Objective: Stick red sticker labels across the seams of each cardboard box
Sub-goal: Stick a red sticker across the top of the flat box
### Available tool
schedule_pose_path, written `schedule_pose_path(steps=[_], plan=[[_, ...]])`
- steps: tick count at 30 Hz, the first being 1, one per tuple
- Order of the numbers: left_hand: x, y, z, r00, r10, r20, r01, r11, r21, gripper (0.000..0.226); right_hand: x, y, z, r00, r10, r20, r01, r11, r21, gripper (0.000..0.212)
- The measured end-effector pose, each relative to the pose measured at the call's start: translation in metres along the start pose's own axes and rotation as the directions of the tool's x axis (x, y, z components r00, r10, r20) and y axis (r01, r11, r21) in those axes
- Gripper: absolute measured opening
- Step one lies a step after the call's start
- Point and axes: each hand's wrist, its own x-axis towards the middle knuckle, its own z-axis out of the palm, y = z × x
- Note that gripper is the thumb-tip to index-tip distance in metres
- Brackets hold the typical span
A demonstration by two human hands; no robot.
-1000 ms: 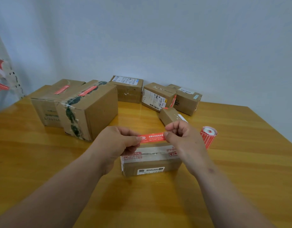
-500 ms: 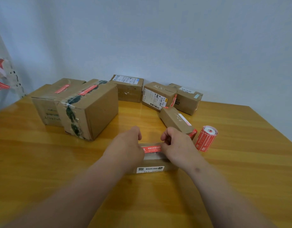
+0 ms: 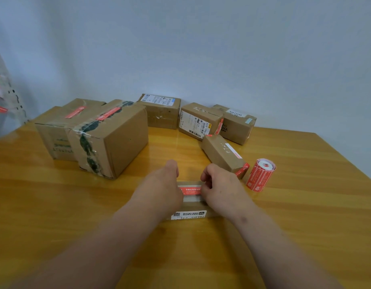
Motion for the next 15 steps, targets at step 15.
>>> schedule_pose_path(steps=[15], plan=[[0.006,-0.014,0.001,0.994,-0.109,0.006,0.109,0.994,-0.008,0.047,0.000,0.014,0.008,0.996,-0.029,-0.079,0.021,0.995,-0.100,0.026]])
